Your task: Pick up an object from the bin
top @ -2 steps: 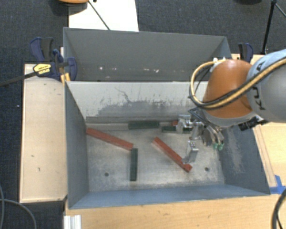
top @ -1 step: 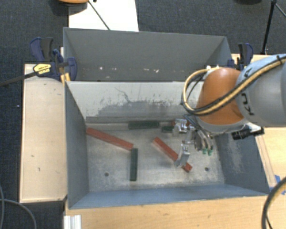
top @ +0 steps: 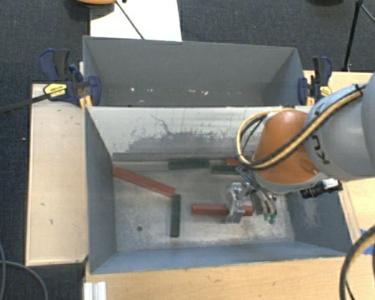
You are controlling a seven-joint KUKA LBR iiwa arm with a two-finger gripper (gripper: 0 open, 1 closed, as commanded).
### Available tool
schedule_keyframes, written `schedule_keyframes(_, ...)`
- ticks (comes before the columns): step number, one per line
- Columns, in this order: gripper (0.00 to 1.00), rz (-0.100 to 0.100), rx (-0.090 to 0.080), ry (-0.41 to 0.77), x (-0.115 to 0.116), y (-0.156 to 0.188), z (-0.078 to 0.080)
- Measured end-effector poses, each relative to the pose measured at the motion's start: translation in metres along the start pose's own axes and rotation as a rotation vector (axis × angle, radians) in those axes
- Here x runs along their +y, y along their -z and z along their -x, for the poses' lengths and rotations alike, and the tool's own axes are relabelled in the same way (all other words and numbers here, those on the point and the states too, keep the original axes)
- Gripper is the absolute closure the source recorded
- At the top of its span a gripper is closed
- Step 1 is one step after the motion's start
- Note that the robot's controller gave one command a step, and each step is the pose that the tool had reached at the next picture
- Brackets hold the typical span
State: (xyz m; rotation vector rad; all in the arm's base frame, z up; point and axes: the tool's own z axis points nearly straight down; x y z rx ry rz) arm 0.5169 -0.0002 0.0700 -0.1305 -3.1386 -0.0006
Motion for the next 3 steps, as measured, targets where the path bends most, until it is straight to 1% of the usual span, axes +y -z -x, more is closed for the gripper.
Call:
schedule_keyframes(1,1.00,0.000,0.000,0.001,0.000,0.000,0.000)
schedule_keyframes(2,1.00,-0.001,0.007,0.005,0.005,0.040,-0.005)
schedule_keyframes(3,1.00,0.000,-0.003,0.009,-0.018,0.194,-0.013)
